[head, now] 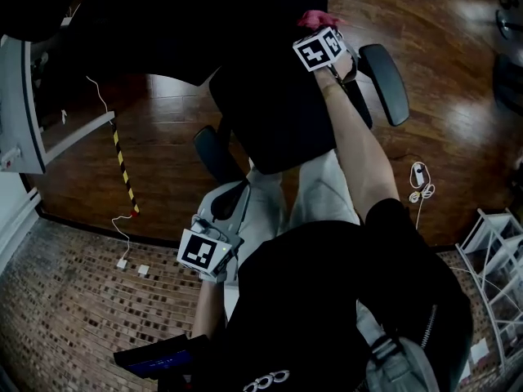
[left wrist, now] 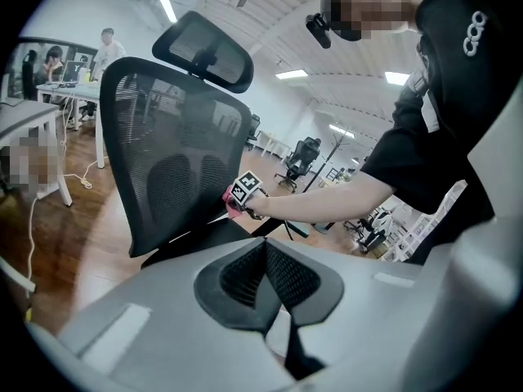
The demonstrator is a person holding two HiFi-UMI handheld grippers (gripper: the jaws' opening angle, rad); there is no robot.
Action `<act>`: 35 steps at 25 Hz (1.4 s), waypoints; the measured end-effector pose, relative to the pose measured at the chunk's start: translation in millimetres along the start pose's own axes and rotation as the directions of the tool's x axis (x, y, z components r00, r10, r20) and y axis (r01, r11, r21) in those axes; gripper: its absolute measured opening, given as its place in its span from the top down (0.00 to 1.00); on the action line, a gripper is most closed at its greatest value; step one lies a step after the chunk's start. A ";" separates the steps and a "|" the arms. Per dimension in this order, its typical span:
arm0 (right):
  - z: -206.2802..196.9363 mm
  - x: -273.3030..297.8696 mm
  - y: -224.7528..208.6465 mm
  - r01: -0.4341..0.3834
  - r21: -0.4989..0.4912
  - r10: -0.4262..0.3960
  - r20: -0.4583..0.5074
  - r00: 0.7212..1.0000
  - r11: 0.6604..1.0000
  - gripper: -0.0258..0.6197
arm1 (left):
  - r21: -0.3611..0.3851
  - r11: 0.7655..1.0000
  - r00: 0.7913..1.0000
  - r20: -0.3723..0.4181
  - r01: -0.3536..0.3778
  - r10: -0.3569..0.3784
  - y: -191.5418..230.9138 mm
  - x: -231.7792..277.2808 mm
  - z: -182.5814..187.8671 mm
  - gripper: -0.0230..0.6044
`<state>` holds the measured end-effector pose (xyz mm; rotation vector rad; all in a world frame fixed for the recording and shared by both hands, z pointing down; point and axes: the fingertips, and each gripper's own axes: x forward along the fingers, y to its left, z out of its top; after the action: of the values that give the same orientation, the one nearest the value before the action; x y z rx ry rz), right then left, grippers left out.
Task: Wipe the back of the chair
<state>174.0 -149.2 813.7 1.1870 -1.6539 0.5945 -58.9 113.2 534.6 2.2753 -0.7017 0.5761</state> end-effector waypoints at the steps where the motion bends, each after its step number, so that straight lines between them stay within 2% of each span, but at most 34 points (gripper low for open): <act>1: 3.4 3.9 18.0 -0.026 -0.011 0.026 0.003 1.000 1.000 0.88 | -0.007 1.000 1.000 0.001 -0.011 0.011 3.7 -5.4 -3.3 0.98; 5: 29.4 8.9 101.4 -0.120 -0.100 0.123 0.032 0.992 0.988 0.88 | -0.028 0.998 0.999 0.015 -0.050 0.050 23.7 -33.8 -16.3 0.98; 12: 72.7 4.8 245.4 -0.243 -0.240 0.259 0.037 0.965 0.940 0.88 | -0.085 0.988 0.989 0.063 -0.128 0.134 54.7 -87.9 -39.9 0.98; 19: 84.2 -27.7 327.4 -0.316 -0.304 0.348 0.058 0.936 0.899 0.88 | -0.117 0.979 0.978 0.107 -0.167 0.179 68.5 -116.6 -51.7 0.98; 21: 96.7 -49.1 346.6 -0.332 -0.364 0.393 0.107 0.913 0.870 0.88 | -0.118 0.979 0.976 0.121 -0.169 0.183 68.8 -119.7 -50.7 0.98; 24: 122.8 -84.6 375.9 -0.330 -0.514 0.483 0.195 0.854 0.792 0.88 | -0.113 0.979 0.973 0.140 -0.168 0.183 67.3 -121.5 -48.3 0.98; 26: 133.7 -93.5 381.6 -0.301 -0.577 0.494 0.211 0.844 0.760 0.88 | -0.113 0.979 0.974 0.138 -0.168 0.182 65.9 -120.1 -44.3 0.98; 27: 137.0 -93.9 376.9 -0.289 -0.580 0.486 0.216 0.847 0.761 0.88 | -0.110 0.980 0.974 0.135 -0.166 0.180 65.1 -118.5 -43.3 0.98; 30: 139.0 -88.3 333.6 -0.255 -0.523 0.426 0.237 0.873 0.813 0.88 | -0.089 0.986 0.980 0.128 -0.143 0.154 61.5 -109.2 -42.3 0.98; 35: 121.6 -83.0 211.0 -0.173 -0.380 0.280 0.248 0.927 0.909 0.88 | -0.045 0.994 0.986 0.125 -0.103 0.108 42.0 -84.4 -29.2 0.98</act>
<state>-64.6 -127.3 720.1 0.8520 -2.0757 0.2469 -154.8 134.8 526.0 2.2643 -0.8927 0.4649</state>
